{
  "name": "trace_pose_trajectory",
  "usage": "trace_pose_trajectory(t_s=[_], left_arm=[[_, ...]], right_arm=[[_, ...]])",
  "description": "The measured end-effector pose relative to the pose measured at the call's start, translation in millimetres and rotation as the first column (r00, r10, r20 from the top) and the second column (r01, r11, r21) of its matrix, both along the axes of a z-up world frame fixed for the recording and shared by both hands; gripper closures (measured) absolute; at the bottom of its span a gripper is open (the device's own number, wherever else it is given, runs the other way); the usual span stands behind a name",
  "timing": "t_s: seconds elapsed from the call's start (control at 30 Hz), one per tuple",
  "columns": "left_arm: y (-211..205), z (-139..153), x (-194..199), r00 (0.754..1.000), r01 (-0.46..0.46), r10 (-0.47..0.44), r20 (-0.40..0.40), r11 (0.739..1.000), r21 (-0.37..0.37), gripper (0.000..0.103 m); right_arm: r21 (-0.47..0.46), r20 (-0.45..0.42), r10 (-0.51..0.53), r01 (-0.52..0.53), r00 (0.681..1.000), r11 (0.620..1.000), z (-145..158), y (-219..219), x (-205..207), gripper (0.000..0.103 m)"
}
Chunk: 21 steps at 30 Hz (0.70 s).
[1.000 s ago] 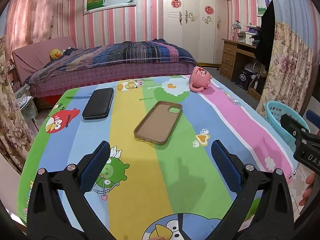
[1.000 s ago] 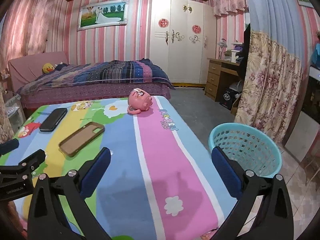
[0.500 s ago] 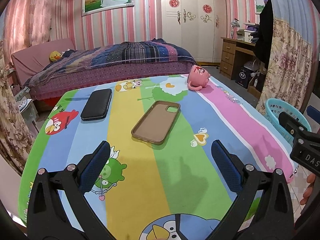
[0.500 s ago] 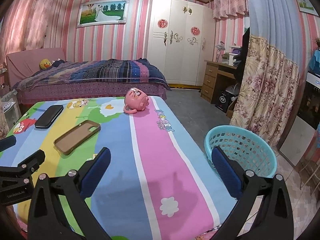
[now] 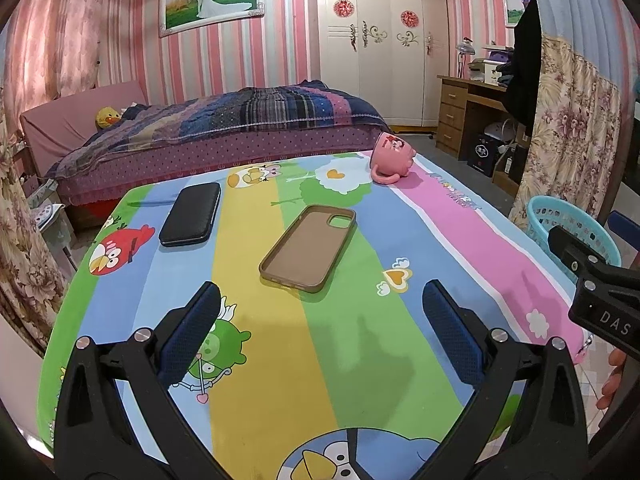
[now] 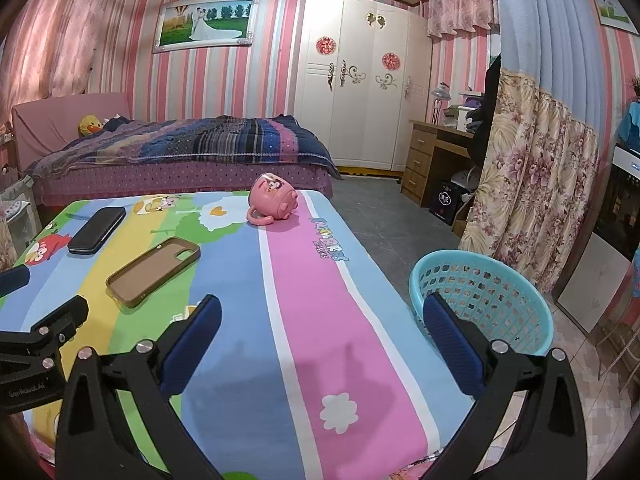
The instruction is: Collect trash
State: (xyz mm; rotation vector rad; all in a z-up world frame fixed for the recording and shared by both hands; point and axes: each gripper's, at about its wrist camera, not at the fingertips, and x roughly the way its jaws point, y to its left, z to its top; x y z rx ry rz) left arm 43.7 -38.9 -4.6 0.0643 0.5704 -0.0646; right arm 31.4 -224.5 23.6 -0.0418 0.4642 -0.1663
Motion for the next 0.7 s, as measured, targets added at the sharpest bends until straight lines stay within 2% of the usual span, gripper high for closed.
trace_pose_trajectory(t_s=[0.7], left_arm=[[1.1, 3.0, -1.1, 1.000, -0.011, 0.011, 0.010, 1.000, -0.005, 0.005]], right_arm=[[0.000, -0.002, 0.000, 0.000, 1.000, 1.000, -0.6, 0.2, 0.4, 0.004]])
